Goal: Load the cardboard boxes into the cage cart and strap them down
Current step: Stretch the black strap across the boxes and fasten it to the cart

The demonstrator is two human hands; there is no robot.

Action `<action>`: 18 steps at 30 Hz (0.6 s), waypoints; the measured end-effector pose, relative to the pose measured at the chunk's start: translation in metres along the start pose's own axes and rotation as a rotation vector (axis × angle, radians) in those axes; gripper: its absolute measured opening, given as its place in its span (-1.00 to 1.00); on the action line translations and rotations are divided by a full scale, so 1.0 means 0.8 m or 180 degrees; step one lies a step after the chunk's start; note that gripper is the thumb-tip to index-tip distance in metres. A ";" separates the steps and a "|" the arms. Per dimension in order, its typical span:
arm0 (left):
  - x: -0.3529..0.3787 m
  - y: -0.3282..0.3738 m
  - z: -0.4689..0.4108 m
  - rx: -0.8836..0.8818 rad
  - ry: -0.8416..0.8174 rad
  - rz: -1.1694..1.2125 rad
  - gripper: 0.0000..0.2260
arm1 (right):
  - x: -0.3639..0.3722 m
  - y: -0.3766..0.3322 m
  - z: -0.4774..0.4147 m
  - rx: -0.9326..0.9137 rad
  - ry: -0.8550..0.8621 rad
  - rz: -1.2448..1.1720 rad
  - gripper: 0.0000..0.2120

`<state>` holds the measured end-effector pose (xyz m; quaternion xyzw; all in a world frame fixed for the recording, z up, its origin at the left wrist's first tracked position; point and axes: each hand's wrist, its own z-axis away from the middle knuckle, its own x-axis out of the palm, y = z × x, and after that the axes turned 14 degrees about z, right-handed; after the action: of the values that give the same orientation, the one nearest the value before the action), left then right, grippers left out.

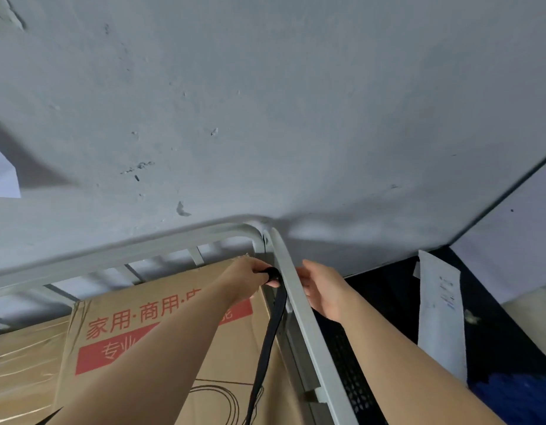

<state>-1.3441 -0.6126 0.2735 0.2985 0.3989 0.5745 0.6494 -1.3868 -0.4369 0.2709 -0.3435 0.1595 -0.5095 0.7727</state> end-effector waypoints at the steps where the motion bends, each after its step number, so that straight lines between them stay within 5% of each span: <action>1: 0.001 0.000 -0.006 -0.0060 0.0011 0.0136 -0.81 | 0.001 0.001 -0.005 0.0008 -0.0116 0.0004 -0.52; 6: -0.005 -0.008 -0.031 -0.0428 0.0119 0.0814 -0.84 | 0.006 0.006 -0.017 -0.0053 -0.0636 -0.0502 -0.43; 12: 0.002 -0.014 -0.039 -0.0269 0.0093 0.0754 -0.85 | -0.004 0.008 -0.030 -0.0174 -0.0381 -0.1532 -0.67; 18: -0.004 -0.021 -0.013 -0.0120 0.0146 0.0233 -0.91 | -0.032 0.024 -0.012 -0.0285 0.0001 -0.0824 -0.66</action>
<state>-1.3451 -0.6189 0.2547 0.2874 0.3915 0.6120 0.6241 -1.3906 -0.4125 0.2478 -0.3952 0.1366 -0.5974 0.6843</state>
